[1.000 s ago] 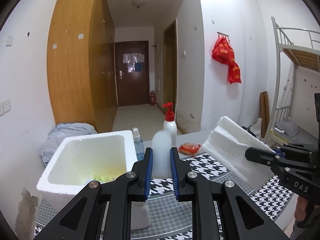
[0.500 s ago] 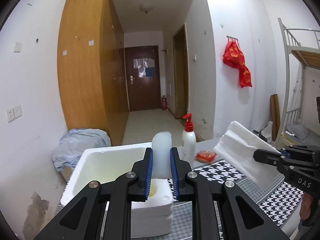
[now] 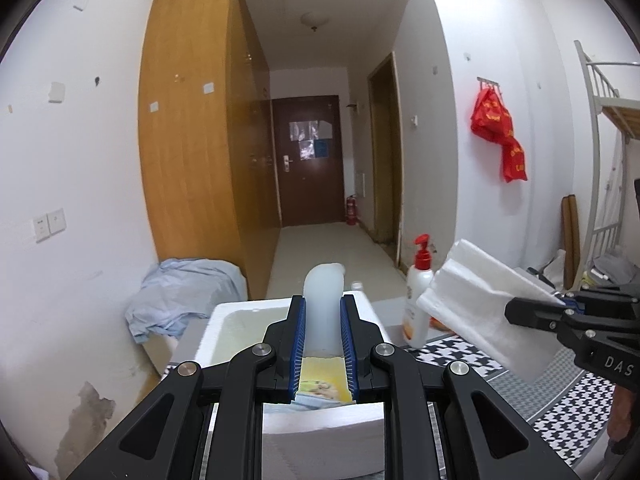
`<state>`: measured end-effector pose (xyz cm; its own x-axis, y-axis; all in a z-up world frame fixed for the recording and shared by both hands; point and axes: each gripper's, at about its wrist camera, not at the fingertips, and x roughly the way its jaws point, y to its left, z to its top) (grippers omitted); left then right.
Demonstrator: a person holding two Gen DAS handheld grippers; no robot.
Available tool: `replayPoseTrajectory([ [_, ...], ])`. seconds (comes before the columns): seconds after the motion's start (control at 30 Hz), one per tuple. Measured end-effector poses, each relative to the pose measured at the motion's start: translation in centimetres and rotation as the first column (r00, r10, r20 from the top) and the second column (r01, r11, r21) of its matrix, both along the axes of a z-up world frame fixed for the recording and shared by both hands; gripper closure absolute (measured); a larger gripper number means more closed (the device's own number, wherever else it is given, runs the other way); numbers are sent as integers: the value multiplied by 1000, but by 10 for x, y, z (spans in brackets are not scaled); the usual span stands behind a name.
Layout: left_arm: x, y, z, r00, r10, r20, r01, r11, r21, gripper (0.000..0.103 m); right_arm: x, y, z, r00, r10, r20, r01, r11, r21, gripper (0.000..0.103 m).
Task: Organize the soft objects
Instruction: 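Carry the foam roller and white cloth over to the white foam box, then lower the white cloth into the foam box and open the right tool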
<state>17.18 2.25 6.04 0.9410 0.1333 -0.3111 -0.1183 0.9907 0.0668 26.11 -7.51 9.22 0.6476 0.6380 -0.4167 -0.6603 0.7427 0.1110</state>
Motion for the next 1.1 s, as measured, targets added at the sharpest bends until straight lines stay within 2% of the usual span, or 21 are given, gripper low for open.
replayPoseTrajectory([
  [0.37,-5,21,0,998,57,8,-57,998,1,84,1,40,6,995,103,-5,-103,995,-5,95],
  [1.1,-21,37,7,990,141,22,-141,990,-2,84,1,73,19,979,203,30,-200,977,-67,95],
])
